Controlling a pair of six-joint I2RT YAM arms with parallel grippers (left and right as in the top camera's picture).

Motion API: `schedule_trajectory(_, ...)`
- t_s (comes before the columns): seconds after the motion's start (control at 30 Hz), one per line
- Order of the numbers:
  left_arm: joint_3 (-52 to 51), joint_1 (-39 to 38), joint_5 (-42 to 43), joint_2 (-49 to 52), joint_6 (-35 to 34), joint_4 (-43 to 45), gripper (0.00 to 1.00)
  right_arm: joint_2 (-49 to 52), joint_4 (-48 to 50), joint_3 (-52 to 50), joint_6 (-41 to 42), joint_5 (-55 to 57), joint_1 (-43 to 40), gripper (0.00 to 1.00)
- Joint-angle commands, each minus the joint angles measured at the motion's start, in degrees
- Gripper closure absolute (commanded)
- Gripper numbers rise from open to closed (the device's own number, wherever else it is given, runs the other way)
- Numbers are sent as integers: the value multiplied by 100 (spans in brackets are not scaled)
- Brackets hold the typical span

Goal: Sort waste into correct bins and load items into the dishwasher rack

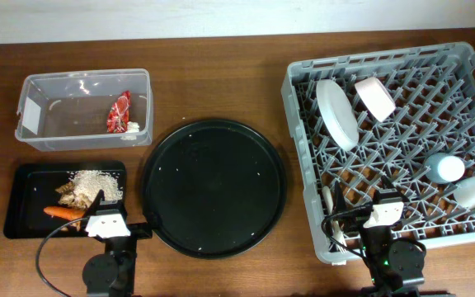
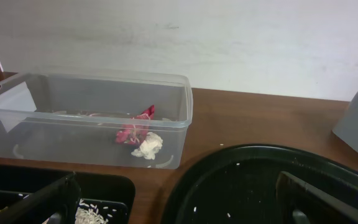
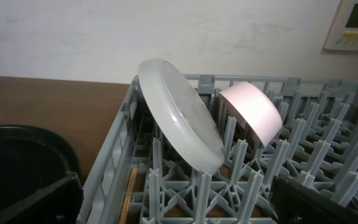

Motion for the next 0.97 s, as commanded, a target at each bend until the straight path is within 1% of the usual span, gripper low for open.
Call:
schedule_trajectory(0.0,-26,-22,46,-44,74,-7,1,-57,-22,-46,-13,-31,-22,1)
schedule_trajectory(0.93,-26,-22,46,-44,74,-4,1,-57,-22,-46,-13,-31,-22,1)
